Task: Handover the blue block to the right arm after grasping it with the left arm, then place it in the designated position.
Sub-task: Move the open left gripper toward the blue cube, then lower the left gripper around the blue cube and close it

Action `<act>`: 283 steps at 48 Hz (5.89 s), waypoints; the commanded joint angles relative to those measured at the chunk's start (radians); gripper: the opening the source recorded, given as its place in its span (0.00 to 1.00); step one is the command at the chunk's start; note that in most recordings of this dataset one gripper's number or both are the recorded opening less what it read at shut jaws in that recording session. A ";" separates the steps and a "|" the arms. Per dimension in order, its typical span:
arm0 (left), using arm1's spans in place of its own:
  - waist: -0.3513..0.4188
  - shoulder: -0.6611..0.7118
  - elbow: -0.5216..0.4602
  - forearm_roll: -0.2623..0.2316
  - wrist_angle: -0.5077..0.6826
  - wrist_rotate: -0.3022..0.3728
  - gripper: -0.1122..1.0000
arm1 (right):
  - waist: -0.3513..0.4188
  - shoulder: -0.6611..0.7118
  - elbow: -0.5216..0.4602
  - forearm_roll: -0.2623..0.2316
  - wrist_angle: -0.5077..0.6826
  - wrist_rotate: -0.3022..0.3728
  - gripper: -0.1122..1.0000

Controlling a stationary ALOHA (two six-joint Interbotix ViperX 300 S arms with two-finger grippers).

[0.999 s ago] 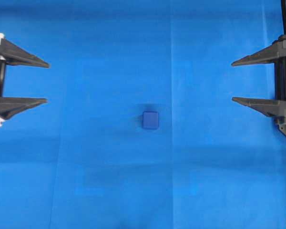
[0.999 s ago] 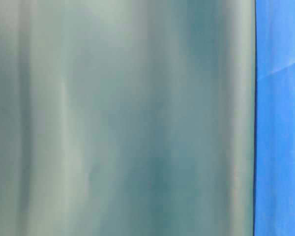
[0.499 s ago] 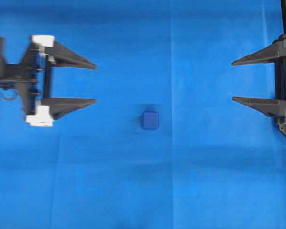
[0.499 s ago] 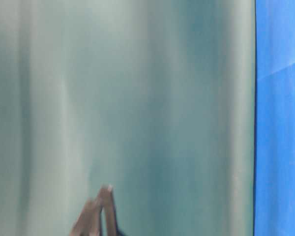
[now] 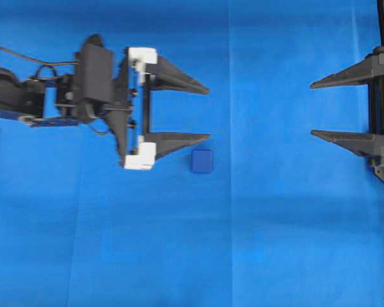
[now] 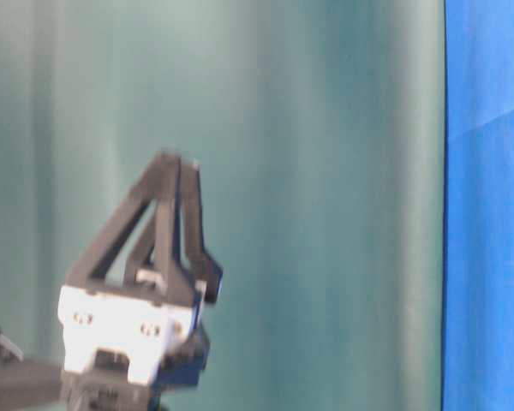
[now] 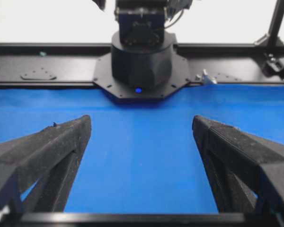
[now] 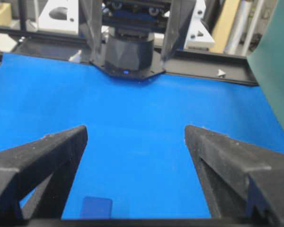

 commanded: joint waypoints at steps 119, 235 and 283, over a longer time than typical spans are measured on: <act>-0.020 0.224 -0.641 0.002 1.281 -0.049 0.92 | -0.002 0.012 -0.032 0.002 0.044 0.002 0.98; -0.012 0.488 -0.341 0.002 0.761 -0.060 0.92 | -0.014 0.060 -0.025 0.002 0.037 0.000 0.98; -0.031 0.396 -0.396 0.003 0.927 -0.031 0.54 | -0.014 0.060 -0.028 0.002 0.037 0.000 0.98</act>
